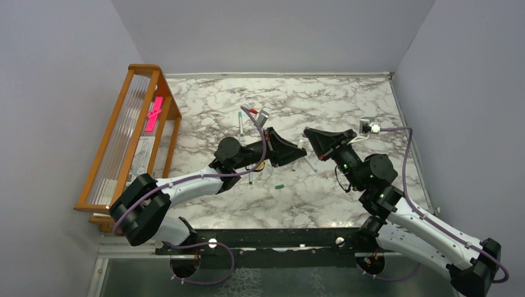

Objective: Insert the pens into the pen caps

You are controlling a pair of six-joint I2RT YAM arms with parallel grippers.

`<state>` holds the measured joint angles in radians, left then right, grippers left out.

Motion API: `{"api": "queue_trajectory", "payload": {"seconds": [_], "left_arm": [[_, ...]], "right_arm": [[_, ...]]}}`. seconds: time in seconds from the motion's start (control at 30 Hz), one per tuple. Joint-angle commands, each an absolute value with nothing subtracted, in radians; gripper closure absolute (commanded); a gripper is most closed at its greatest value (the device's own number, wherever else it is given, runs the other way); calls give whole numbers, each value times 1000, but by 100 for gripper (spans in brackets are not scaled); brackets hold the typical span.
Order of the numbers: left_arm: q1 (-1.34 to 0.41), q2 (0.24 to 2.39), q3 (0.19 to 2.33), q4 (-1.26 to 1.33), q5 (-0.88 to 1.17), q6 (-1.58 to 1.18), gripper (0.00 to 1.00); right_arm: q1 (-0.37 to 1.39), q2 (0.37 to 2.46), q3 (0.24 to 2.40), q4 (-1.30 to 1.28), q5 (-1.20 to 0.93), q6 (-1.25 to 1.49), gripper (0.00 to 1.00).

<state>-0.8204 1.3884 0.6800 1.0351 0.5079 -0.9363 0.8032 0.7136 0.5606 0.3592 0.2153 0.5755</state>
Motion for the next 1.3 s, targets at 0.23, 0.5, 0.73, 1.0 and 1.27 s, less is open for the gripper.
{"api": "queue_trajectory", "payload": {"seconds": [0.23,0.5,0.73,1.0,1.27], "left_arm": [[-828,1396,683,1068,535,-925,100],[-828,1391,681,1065,538,-916,100],[-829,1400,689,1065,551,-918,100],[-833,1402,693,1062,554,-914,100],[-834,1397,701,1058,540,-911,100]], "right_arm": [[804,698,575,405,208,561,99],[804,677,573,404,209,555,99],[804,686,579,403,183,546,99],[803,704,584,411,168,543,99],[804,695,581,396,154,540,99]]}}
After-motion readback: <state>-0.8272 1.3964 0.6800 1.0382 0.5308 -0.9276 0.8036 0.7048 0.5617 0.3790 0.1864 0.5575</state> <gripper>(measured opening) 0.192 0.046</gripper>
